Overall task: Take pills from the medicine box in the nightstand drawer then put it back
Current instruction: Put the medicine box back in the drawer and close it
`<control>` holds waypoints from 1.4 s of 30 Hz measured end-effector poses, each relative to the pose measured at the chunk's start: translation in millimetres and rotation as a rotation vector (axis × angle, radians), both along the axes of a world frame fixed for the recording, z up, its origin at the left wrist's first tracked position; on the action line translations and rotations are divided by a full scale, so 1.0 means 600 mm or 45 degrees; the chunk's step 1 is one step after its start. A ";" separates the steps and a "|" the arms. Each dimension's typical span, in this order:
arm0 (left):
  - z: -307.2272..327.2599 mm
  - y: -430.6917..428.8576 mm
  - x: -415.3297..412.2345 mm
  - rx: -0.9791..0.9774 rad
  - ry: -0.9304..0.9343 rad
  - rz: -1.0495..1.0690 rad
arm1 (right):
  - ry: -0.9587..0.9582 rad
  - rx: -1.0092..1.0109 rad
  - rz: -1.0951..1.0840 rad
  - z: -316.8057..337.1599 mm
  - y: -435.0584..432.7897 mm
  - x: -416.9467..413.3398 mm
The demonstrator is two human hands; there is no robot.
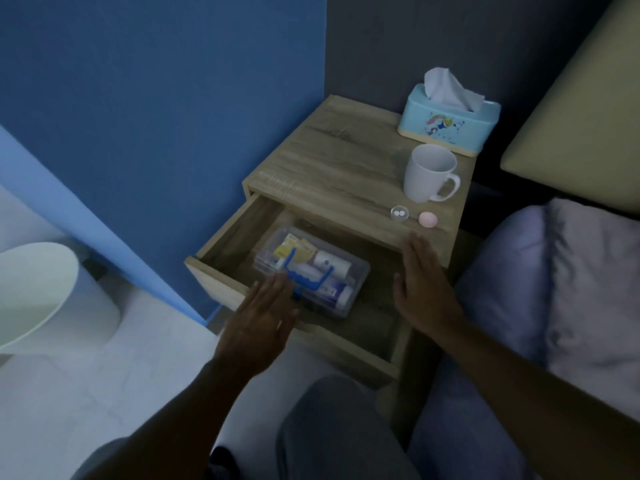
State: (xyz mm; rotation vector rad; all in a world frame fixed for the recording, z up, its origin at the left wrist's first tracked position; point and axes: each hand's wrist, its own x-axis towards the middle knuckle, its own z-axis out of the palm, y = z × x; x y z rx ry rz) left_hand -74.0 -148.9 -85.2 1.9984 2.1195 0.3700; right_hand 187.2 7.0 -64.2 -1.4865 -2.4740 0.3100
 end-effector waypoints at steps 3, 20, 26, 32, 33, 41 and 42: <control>-0.003 -0.026 0.037 0.046 -0.005 -0.062 | -0.112 0.024 0.012 0.006 0.027 0.024; -0.052 -0.013 0.062 -0.024 0.001 0.063 | -0.169 -0.082 0.041 0.005 0.050 0.043; -0.059 0.031 0.075 0.069 0.004 0.119 | -0.136 -0.078 0.034 0.004 0.046 0.045; -0.070 0.075 0.076 0.084 -0.060 0.131 | -0.124 -0.028 -0.008 0.001 0.045 0.038; -0.068 0.082 0.077 0.089 -0.069 0.125 | -0.118 -0.026 -0.020 -0.001 0.045 0.036; -0.061 0.151 0.082 0.110 -0.136 0.098 | -0.075 -0.008 -0.064 -0.006 0.048 0.030; -0.061 0.160 0.083 0.116 -0.145 0.103 | -0.082 -0.006 -0.059 -0.008 0.048 0.030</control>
